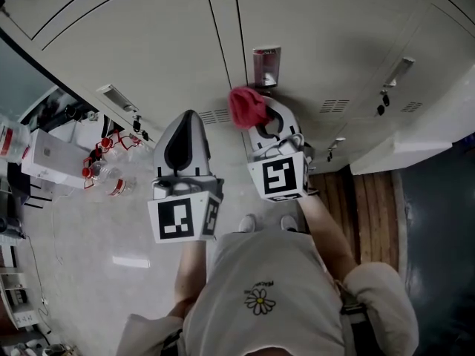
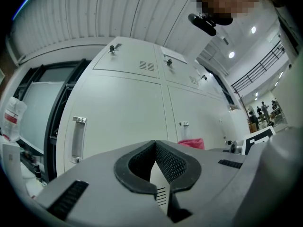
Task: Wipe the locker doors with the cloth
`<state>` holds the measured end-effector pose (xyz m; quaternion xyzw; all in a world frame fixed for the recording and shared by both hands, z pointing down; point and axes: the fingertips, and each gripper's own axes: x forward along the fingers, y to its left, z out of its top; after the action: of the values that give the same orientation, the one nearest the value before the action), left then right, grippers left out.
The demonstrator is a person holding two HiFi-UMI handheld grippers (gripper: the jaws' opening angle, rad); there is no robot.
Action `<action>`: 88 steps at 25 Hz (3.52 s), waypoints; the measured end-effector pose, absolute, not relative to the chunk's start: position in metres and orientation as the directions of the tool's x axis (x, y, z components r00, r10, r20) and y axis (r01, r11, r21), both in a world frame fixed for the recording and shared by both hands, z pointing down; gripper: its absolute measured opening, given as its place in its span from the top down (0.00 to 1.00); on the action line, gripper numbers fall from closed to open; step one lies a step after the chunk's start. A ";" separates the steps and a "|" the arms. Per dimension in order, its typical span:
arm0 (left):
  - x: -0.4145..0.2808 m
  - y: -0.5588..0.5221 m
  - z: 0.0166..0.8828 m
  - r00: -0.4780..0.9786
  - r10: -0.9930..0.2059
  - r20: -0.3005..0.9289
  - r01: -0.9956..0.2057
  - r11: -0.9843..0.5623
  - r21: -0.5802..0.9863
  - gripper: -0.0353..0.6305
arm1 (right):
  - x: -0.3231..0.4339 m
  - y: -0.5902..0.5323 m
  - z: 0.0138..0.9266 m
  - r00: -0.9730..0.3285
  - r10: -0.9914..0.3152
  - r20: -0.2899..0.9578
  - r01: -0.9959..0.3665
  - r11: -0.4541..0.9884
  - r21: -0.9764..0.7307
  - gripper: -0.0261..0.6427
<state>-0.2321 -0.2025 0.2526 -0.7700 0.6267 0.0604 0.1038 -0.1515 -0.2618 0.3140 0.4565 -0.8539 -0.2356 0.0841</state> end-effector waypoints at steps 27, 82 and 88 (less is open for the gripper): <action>-0.196 -0.217 0.265 0.202 -0.962 -0.184 -0.979 -0.191 -0.074 0.92 | -0.070 -0.280 0.316 -0.480 -0.873 -0.080 -0.789 0.391 0.473 0.90; -0.167 -0.244 0.280 0.257 -0.952 -0.169 -0.966 -0.249 -0.065 0.92 | 0.057 -0.267 0.299 -0.250 -0.958 -0.139 -0.905 0.180 0.386 0.90; -0.182 -0.237 0.279 0.243 -0.954 -0.173 -0.969 -0.232 -0.082 0.92 | -0.029 -0.255 0.313 -0.459 -0.879 -0.128 -0.867 0.412 0.280 0.90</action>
<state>-0.1824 -0.2370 0.2793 -0.7835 0.6138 0.0432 0.0861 -0.0292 -0.2554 0.3131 0.5196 -0.8401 -0.1549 0.0194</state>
